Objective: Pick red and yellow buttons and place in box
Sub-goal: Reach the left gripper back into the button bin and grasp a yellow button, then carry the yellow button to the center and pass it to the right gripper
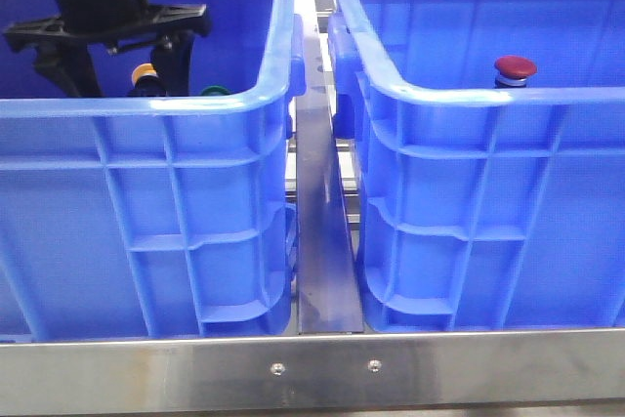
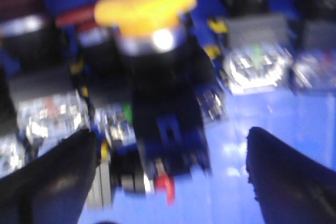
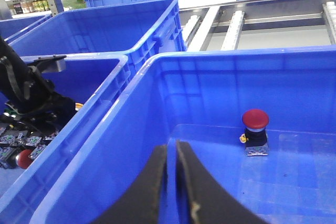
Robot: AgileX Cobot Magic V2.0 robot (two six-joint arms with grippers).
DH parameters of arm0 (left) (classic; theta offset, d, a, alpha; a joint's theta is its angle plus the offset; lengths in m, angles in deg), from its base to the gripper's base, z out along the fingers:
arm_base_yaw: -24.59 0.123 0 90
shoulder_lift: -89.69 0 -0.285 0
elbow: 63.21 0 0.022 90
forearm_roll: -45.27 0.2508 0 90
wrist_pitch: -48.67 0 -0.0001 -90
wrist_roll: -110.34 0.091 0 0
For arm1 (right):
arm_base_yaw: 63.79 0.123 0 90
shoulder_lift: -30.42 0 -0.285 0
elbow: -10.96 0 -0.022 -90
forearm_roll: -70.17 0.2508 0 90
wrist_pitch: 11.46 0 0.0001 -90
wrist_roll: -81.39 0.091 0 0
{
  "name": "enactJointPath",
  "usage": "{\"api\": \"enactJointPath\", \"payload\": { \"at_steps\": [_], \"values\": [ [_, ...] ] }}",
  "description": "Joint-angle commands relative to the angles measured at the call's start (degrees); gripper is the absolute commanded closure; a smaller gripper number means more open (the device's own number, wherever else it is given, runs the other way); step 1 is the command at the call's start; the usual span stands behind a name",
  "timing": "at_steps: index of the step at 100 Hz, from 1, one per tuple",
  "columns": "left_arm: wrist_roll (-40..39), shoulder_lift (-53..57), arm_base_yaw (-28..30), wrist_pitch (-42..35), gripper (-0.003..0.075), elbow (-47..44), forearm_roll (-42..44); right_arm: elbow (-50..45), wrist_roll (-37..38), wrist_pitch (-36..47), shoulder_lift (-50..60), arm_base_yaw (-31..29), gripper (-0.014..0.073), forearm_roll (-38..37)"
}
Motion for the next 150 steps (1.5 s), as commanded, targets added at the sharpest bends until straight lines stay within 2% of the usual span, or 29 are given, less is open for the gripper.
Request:
{"api": "enactJointPath", "payload": {
  "at_steps": [1, 9, 16, 35, 42, 49, 61, 89, 123, 150],
  "values": [
    [-0.1, 2.7, 0.1, -3.3, 0.0177, 2.0, -0.4, 1.5, -0.2, 1.7, -0.2, -0.2, 0.0526, 0.5],
    [-0.1, 2.7, 0.1, -4.6, 0.0187, 2.0, -0.5, 1.5, -0.2, 1.7, -0.2, -0.2, 0.0526, 0.5],
    [-0.1, 2.7, 0.1, -4.9, 0.0242, 2.0, -0.5, 1.5, -0.2, 1.7, -0.2, -0.2, 0.0526, 0.5],
    [0.0, 2.7, 0.1, -4.9, 0.0528, 2.0, -0.5, 1.5, -0.2, 1.7, -0.2, -0.2, 0.0526, 0.5],
    [0.0, 2.7, 0.1, -4.9, 0.0612, 2.0, -0.5, 1.5, -0.2, 1.7, -0.2, -0.2, 0.0526, 0.5],
    [0.0, 2.7, 0.1, -4.9, 0.0675, 2.0, -0.5, 1.5, -0.2, 1.7, -0.2, -0.2, 0.0526, 0.5],
    [0.0, 3.5, 0.1, -4.7, 0.074, 2.0, -0.3, 1.5, -0.2, 1.8, -0.2, -0.2, 0.0526, 0.5],
    [0.0, 9.0, -1.7, -4.5, 0.0741, 1.9, 3.1, 1.5, -0.2, 1.9, -0.2, -0.2, 0.0526, 0.5],
    [0.0, 16.9, -7.9, -4.7, 0.0741, 1.3, 4.0, 1.5, -0.2, 1.8, -0.2, -0.2, 0.0526, 0.5],
    [1.0, 22.1, -13.8, -5.2, 0.0741, -3.6, 4.0, 1.5, -0.2, 1.7, -0.2, -0.2, 0.0526, 0.5]
  ]
}}
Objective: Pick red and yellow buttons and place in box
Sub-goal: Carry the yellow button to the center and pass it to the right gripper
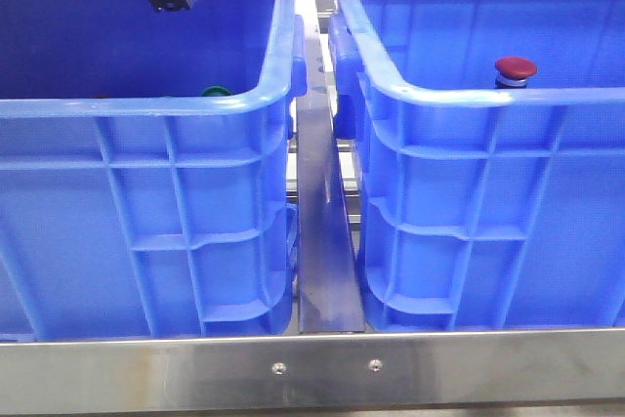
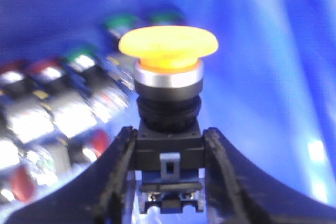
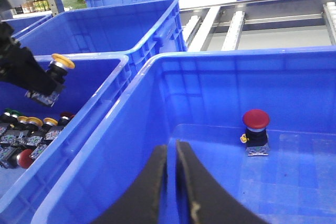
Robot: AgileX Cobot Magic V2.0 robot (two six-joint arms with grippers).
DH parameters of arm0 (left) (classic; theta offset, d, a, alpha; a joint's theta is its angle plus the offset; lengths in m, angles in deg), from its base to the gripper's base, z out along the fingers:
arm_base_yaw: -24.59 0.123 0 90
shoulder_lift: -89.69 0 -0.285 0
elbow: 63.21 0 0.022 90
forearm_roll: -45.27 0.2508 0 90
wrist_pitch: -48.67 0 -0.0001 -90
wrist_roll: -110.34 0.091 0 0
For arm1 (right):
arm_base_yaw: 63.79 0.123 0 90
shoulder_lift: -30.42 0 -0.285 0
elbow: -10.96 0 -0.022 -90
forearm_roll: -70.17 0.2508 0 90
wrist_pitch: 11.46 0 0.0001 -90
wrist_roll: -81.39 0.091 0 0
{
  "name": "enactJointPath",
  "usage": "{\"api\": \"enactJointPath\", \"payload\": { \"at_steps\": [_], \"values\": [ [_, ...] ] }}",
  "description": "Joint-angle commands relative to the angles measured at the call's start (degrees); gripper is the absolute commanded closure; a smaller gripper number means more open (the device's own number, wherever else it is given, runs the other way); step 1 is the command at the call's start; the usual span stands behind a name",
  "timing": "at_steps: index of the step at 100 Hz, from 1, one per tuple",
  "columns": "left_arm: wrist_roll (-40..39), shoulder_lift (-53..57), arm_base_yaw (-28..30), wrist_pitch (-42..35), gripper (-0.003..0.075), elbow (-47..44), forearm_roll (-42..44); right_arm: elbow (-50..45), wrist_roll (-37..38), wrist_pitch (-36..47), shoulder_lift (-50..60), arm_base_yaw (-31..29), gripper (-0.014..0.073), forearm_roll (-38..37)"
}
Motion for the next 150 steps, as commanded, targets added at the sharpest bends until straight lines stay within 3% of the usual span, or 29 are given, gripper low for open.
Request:
{"api": "enactJointPath", "payload": {
  "at_steps": [1, 33, 63, 78, 84, 97, 105, 150],
  "values": [
    [1.1, 4.3, -2.5, -3.1, 0.0741, -0.1, 0.0, 1.5, -0.2, 1.7, -0.2, -0.2, 0.0526, 0.5],
    [19.5, 5.4, -10.9, -6.4, 0.0741, -1.7, -8.7, 1.5, -0.2, 1.9, -0.2, -0.2, 0.0526, 0.5],
    [40.4, 5.4, -13.1, -4.8, 0.0741, -1.7, -22.7, 1.5, -0.2, 2.3, -0.2, -0.2, 0.0526, 0.5],
    [40.8, 5.4, -13.1, -4.1, 0.0741, -1.7, -23.1, 1.5, -0.2, 2.5, -0.5, -0.2, 0.047, 0.5],
    [40.8, 5.4, -13.1, -4.1, 0.0741, -1.7, -23.1, 1.7, -0.2, 1.9, -1.1, -0.2, 0.0368, 0.5],
    [40.8, 5.4, -13.1, -4.1, 0.0741, -1.7, -23.1, 3.4, -0.2, -1.9, -4.6, -0.2, 0.0039, 0.7],
    [40.8, 5.4, -13.1, -4.1, 0.0741, -1.7, -23.1, 5.9, 0.2, -5.4, -7.9, -0.2, -0.0073, 2.7],
    [40.8, 5.4, -13.1, -4.0, 0.0741, -1.7, -23.1, 21.7, 0.6, -26.1, -30.8, -0.2, -0.0016, 27.9]
  ]
}}
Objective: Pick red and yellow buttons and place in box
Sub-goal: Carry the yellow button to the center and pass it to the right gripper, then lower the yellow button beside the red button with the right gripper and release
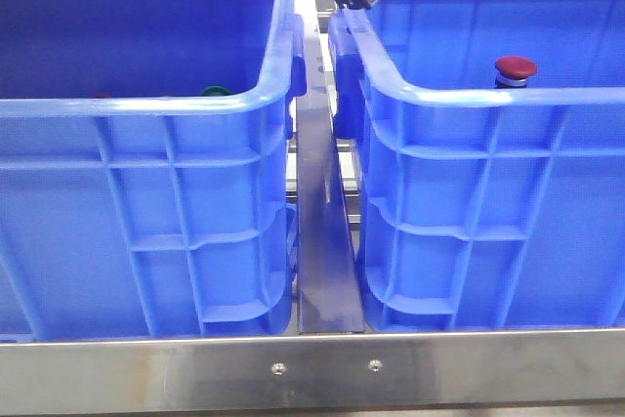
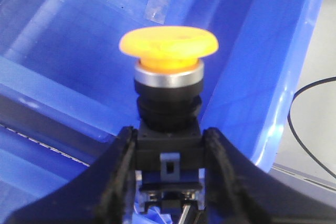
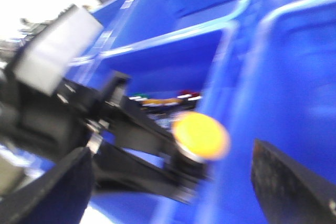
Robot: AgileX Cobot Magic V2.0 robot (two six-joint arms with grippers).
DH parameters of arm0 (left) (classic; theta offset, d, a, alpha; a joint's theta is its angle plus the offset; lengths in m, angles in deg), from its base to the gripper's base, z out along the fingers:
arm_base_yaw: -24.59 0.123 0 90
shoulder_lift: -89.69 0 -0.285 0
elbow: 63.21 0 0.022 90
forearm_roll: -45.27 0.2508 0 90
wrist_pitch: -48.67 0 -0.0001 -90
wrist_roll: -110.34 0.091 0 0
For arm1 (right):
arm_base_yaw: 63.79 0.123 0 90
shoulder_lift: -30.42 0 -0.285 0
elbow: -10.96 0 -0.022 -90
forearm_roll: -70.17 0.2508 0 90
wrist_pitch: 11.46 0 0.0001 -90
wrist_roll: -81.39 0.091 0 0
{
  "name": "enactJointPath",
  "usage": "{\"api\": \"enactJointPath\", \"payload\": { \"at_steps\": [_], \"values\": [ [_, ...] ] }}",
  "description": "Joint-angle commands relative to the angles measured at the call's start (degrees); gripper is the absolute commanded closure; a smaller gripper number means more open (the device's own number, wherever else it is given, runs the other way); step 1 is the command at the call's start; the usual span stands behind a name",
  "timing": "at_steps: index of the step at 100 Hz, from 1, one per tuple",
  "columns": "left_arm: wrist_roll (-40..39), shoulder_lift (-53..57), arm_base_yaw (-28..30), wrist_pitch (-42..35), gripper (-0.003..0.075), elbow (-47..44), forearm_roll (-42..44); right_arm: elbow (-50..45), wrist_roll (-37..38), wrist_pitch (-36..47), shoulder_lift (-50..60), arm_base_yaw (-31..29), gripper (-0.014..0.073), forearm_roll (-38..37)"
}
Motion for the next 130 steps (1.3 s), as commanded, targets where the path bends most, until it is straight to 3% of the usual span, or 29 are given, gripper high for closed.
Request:
{"api": "enactJointPath", "payload": {
  "at_steps": [1, 37, 44, 61, 70, 80, 97, 104, 130],
  "values": [
    [0.2, 2.8, -0.4, -2.2, 0.0741, 1.6, -2.0, 4.1, 0.2, -4.9, -4.9, -0.2, -0.0016, 6.9],
    [0.2, 2.8, -0.4, -2.2, 0.0741, 1.6, -2.0, 12.1, 0.2, -17.8, -23.7, -0.2, -0.0002, 9.8],
    [0.2, 2.8, -0.4, -2.2, 0.0741, 1.6, -2.0, 12.5, 0.2, -19.0, -24.6, -0.2, 0.0075, 9.9],
    [0.2, 2.8, -0.4, -2.5, 0.074, 1.6, -2.0, 12.5, 0.2, -19.1, -24.5, -0.2, 0.0351, 10.0],
    [0.2, 2.8, -0.4, -2.6, 0.0727, 1.6, -2.0, 12.5, 0.2, -19.3, -24.5, -0.2, 0.0395, 10.0],
    [0.3, 2.8, -0.4, -2.4, 0.0622, 1.6, -2.0, 12.5, 0.2, -19.6, -24.5, -0.2, 0.0394, 10.0],
    [0.3, 2.8, -0.4, -2.2, 0.0273, 1.7, -2.0, 12.5, -1.0, -19.3, -24.3, -1.2, 0.0394, 10.0],
    [0.3, 2.8, -0.4, -2.2, 0.0179, 1.8, -2.0, 12.5, -3.3, -19.2, -24.3, -3.0, 0.0394, 9.9],
    [0.3, 2.8, -0.4, -2.2, 0.0154, 1.8, -2.0, 12.4, -16.5, -14.7, -24.3, -13.3, 0.0394, 7.9]
  ]
}}
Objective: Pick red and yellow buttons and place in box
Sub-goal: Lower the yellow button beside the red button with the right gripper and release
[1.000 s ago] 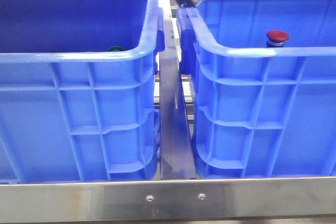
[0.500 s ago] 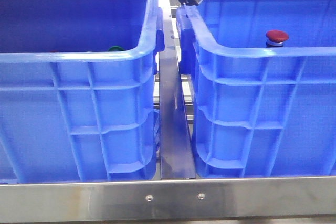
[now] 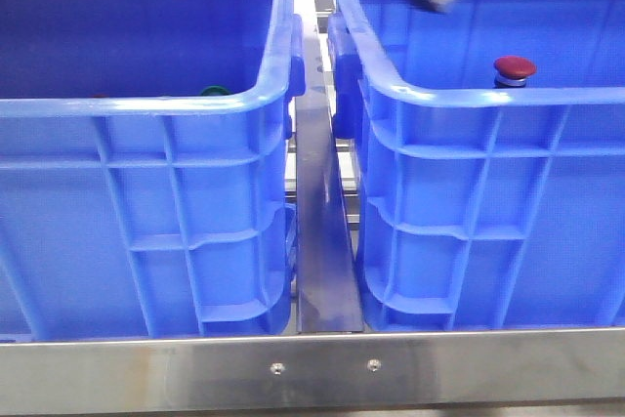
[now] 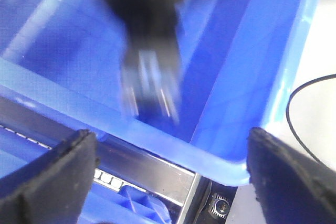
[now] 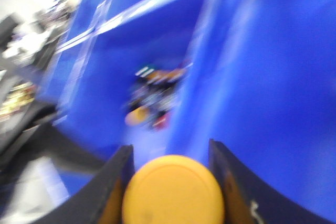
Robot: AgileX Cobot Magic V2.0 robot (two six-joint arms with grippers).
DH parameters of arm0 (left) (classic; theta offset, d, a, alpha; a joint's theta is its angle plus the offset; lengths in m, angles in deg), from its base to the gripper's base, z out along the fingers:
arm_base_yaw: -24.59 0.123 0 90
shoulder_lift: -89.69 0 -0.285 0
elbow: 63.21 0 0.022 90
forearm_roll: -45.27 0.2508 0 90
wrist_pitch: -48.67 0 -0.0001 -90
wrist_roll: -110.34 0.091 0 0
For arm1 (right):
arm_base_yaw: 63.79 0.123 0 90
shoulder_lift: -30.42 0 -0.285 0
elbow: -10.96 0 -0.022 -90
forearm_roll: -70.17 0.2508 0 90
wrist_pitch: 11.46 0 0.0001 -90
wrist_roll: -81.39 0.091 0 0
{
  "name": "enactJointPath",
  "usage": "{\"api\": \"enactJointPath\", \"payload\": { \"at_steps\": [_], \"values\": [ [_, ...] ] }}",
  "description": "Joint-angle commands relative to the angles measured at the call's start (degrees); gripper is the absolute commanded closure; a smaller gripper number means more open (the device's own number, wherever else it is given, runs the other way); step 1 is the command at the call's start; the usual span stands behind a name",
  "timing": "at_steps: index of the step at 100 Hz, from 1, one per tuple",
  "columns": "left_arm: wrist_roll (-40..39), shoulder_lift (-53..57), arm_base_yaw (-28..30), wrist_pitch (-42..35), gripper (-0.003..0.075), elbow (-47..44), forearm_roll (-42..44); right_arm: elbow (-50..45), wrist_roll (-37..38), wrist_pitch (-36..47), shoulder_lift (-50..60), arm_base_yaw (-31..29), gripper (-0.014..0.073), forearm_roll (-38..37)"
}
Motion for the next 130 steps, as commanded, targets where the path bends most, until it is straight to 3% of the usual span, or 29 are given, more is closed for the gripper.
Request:
{"api": "enactJointPath", "payload": {
  "at_steps": [1, 29, 60, 98, 105, 120, 130],
  "values": [
    [0.0, 2.7, -0.4, -2.8, 0.0154, 1.9, -1.9, 2.1, -6.8, 1.2, 1.7, -3.2, 0.0394, 1.9],
    [0.0, 2.7, -0.4, -2.8, 0.0154, 1.9, -2.0, 1.9, -21.1, 18.2, 1.5, -6.0, 0.0394, 1.0],
    [0.0, 2.7, -0.4, -2.6, 0.0154, 1.9, -3.3, 2.2, -21.5, 36.3, -3.3, -6.0, 0.0394, 1.1],
    [0.0, 2.7, -0.4, -2.8, 0.0154, 1.9, -3.3, 12.3, -21.5, 38.5, -17.1, -6.0, 0.0382, 1.1],
    [0.0, 2.7, -0.4, -2.8, 0.0154, 1.9, -3.3, 14.4, -21.5, 38.1, -19.6, -6.0, 0.0312, 1.1],
    [0.0, 2.7, -0.4, -2.8, 0.0154, 1.9, -3.6, 16.1, -21.2, 37.6, -22.0, -6.0, -0.0066, 2.1],
    [0.0, 2.7, -0.4, -2.8, 0.0154, 1.9, -3.7, 16.1, -21.2, 38.3, -21.7, -6.0, -0.0043, 2.1]
  ]
}}
